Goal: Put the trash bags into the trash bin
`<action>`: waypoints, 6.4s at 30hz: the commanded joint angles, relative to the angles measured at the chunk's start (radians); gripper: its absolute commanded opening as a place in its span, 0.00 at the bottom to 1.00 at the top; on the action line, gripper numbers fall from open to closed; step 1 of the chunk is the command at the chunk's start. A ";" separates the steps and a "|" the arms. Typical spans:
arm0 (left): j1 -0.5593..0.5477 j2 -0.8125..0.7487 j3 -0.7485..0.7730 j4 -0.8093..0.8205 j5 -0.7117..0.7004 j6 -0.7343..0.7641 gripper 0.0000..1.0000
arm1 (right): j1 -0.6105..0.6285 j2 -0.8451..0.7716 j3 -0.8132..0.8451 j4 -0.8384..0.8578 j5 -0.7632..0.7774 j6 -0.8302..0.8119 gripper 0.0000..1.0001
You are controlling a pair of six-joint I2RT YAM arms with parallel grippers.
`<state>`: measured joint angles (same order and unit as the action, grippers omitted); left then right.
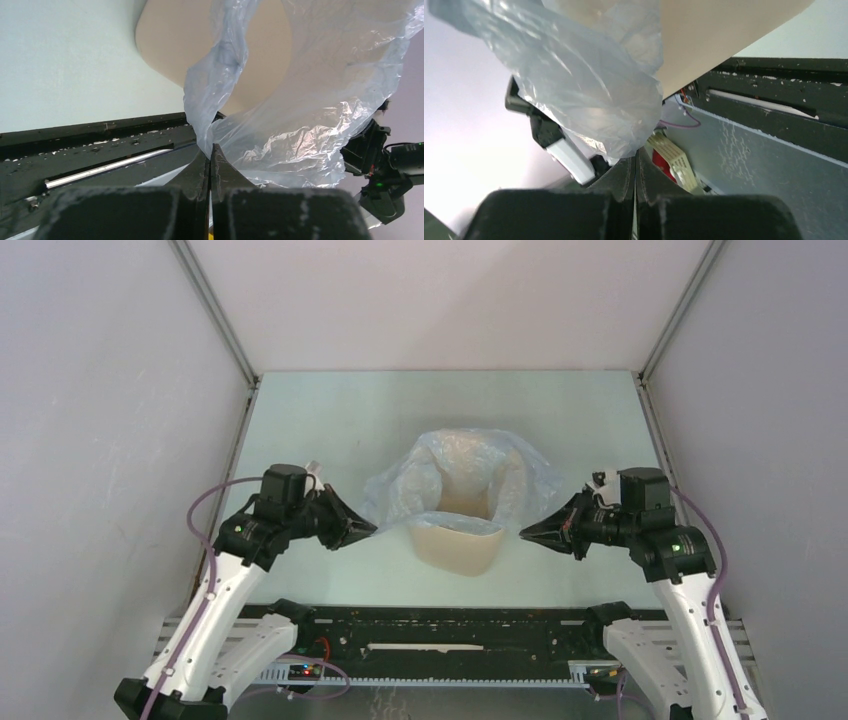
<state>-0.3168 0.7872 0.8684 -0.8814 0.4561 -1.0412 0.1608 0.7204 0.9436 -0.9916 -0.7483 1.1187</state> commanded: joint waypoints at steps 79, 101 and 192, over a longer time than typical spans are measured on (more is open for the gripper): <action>0.125 0.130 0.143 0.149 -0.120 0.195 0.89 | -0.201 0.286 0.415 -0.209 0.177 -0.769 0.82; 0.054 0.632 0.064 0.449 0.048 0.231 0.01 | -0.036 0.605 0.065 0.307 0.137 -0.695 0.01; -0.177 0.307 -0.081 0.427 -0.046 0.157 0.70 | 0.148 0.251 0.474 -0.093 0.382 -0.712 0.75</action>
<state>-0.4969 1.0752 0.7765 -0.5114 0.3607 -0.8822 0.2111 0.9188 1.2945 -1.0714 -0.4118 0.4427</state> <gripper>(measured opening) 0.710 0.721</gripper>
